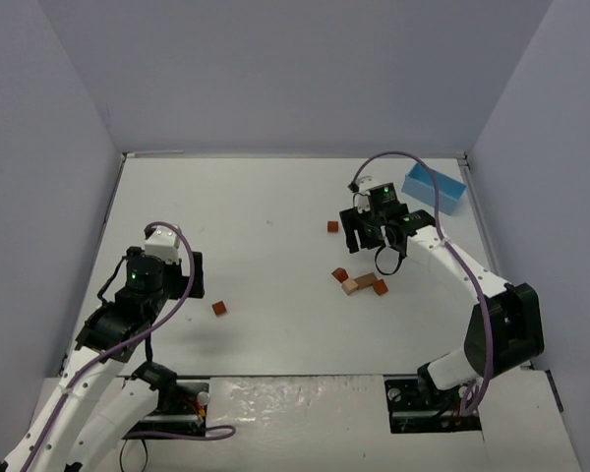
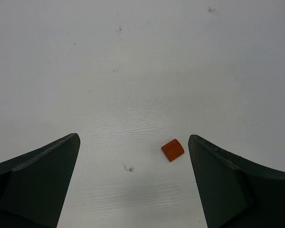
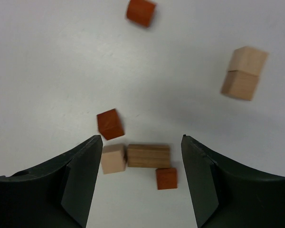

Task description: Build the wood block tower

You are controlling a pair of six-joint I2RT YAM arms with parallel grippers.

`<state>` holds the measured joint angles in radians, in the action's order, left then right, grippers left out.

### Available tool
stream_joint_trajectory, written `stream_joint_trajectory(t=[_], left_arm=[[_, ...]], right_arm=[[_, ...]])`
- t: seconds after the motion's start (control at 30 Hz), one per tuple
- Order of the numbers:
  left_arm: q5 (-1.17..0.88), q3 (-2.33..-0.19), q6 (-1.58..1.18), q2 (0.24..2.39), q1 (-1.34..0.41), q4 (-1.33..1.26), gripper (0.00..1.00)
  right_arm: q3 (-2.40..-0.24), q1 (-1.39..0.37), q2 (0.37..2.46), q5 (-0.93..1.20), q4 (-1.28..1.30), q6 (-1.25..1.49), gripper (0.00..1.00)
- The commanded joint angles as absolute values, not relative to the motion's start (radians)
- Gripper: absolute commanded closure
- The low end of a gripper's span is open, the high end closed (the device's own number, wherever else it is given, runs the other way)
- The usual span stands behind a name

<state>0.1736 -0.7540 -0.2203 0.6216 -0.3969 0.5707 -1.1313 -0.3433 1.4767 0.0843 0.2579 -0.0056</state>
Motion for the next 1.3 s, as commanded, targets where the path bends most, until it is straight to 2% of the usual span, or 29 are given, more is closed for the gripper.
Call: stream_joint_trajectory(t=[0.0,0.4,0.9,1.27], left_arm=[[0.169,-0.765,-0.219,0.635,-0.390,0.512,0.03],[0.169,-0.766,-0.222,0.643,-0.390,0.512,0.03],[0.166,-0.767,-0.224,0.646,-0.390,0.511,0.03],[0.167,-0.767,-0.222,0.645,-0.390,0.512,0.03]], right_arm=[[-1.040,-0.454,1.431,0.095,0.279,0.066,0.36],[-0.947,-0.574,1.502,0.096,0.282,0.149,0.40],[-0.950,-0.581,1.549,0.003,0.306,0.222,0.42],[-0.971,-0.581,1.597,-0.026,0.310,0.216,0.54]])
